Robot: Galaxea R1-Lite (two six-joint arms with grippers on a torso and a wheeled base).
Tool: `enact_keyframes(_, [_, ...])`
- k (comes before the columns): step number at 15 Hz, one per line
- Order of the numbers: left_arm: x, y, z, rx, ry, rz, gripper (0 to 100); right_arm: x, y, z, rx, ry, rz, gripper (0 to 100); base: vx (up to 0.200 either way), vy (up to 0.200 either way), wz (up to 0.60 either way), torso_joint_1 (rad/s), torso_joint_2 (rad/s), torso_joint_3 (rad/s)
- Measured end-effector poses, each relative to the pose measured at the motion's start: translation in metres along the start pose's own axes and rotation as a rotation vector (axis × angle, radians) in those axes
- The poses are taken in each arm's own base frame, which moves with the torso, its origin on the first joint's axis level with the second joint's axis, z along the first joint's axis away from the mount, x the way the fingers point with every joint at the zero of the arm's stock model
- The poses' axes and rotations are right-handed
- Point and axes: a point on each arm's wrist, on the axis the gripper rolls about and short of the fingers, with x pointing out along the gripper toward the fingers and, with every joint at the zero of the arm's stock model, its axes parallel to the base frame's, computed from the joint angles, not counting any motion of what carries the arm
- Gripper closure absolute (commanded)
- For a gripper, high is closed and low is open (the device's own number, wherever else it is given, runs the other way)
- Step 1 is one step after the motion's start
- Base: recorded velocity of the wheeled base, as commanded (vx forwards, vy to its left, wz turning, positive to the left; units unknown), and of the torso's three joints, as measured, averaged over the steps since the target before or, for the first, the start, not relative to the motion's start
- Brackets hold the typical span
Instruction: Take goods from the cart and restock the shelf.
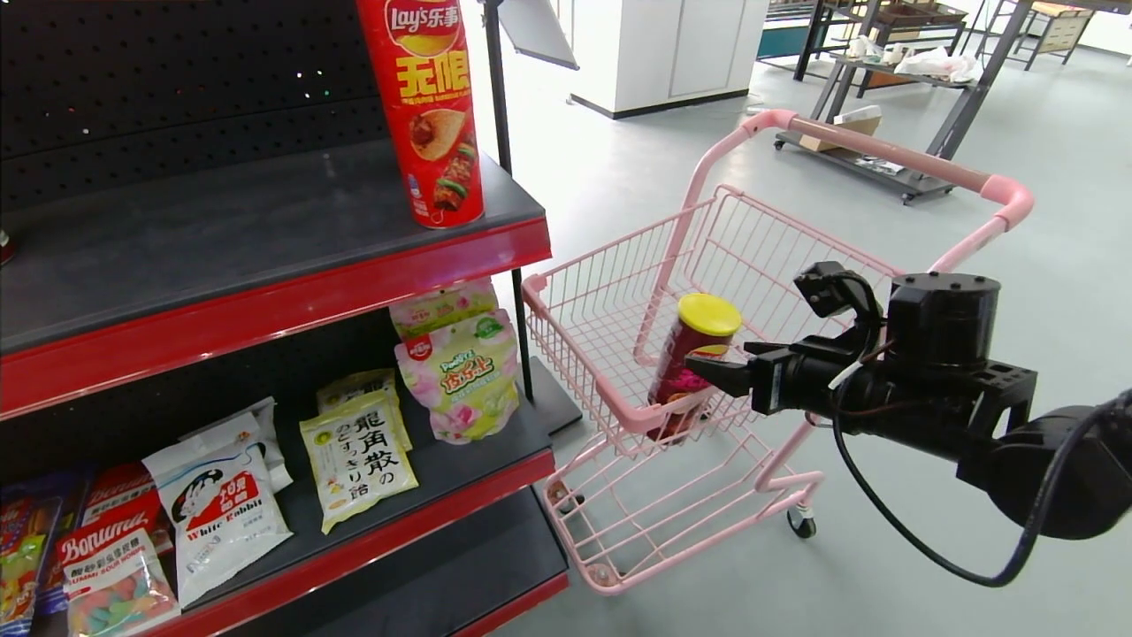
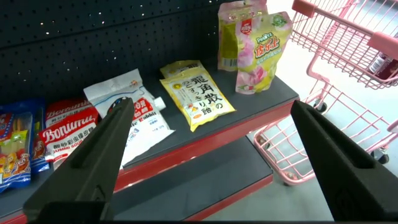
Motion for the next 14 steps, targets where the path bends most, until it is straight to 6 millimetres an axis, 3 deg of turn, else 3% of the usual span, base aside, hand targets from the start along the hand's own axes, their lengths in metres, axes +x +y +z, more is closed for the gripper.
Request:
enact_keyframes(9, [0.000,0.000,0.000,0.000,0.000,0.000,0,0.048,-0.011,0.002,0.003,-0.012,-0.001,0,0.000,0.000,0.00,0.000,0.00,0.000])
enact_keyframes(14, [0.000,0.000,0.000,0.000,0.000,0.000,0,0.061,-0.019,-0.003,0.008,-0.001,-0.014,0,0.000,0.000,0.00,0.000,0.00,0.000])
